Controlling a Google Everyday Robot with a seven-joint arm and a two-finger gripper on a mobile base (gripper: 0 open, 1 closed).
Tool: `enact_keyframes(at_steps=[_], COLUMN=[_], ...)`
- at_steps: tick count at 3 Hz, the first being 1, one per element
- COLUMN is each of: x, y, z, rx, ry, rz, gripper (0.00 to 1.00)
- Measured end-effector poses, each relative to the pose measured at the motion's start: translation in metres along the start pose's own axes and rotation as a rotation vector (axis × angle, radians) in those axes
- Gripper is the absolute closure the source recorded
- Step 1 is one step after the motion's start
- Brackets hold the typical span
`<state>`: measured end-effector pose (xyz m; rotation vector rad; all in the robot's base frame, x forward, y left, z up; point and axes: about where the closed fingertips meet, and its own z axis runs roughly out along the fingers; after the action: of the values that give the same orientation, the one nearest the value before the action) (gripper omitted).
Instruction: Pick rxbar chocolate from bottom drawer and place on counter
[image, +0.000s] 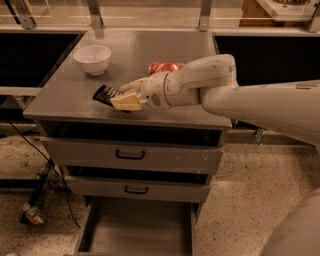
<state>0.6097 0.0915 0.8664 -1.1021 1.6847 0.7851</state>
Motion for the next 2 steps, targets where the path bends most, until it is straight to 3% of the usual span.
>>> enact_keyframes(at_steps=[1, 2], x=[0.0000, 0.0030], y=[0.0000, -0.0005], z=[0.0000, 0.0064], rx=[0.000, -0.008], ry=[0.000, 0.014], rz=[0.000, -0.046], gripper=[1.00, 1.00])
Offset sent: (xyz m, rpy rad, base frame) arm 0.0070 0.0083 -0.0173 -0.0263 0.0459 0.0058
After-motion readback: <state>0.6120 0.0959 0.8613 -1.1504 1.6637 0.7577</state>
